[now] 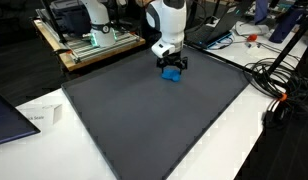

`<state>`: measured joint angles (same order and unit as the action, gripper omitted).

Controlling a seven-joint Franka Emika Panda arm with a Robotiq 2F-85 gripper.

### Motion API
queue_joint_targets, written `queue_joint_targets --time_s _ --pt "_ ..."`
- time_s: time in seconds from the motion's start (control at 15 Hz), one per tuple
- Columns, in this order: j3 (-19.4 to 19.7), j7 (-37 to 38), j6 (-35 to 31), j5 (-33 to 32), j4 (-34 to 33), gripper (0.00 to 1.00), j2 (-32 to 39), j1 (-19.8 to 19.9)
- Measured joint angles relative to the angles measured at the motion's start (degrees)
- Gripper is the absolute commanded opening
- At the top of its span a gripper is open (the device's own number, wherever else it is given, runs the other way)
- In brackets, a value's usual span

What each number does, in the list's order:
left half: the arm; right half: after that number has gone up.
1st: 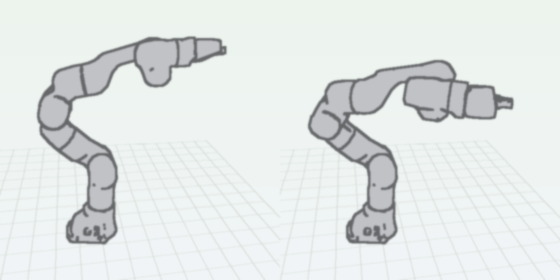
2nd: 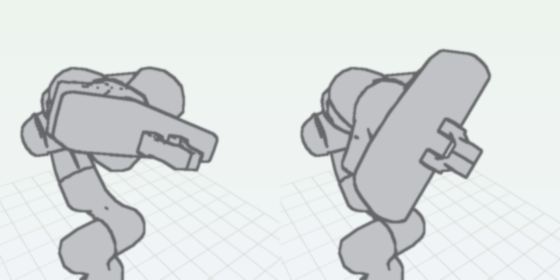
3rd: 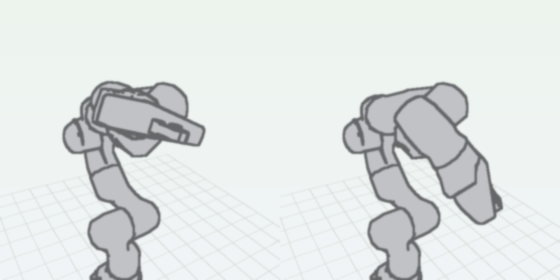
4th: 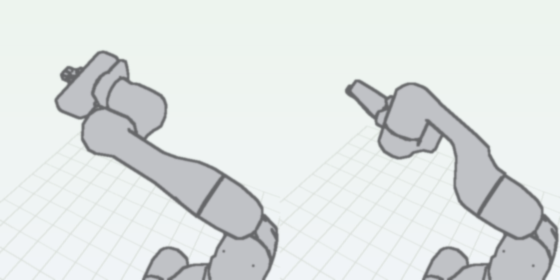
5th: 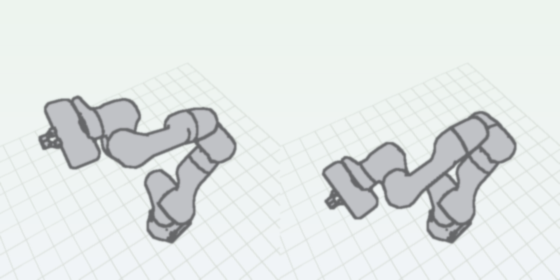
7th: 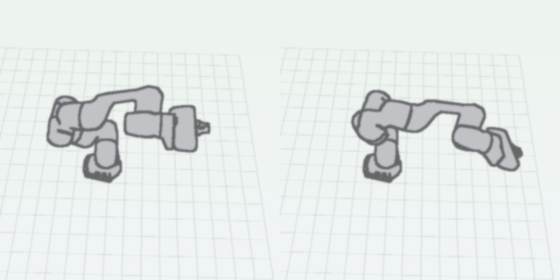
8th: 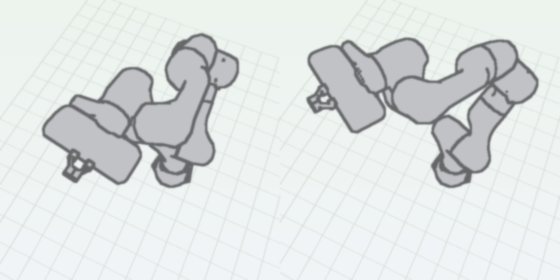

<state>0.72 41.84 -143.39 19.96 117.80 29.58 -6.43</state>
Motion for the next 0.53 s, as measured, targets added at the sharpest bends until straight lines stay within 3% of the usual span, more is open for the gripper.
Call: queue_joint_targets --time_s 0.53 --pt "1.38 8.02 4.76 -3.98 -3.40 1.00 2.61 -1.95"
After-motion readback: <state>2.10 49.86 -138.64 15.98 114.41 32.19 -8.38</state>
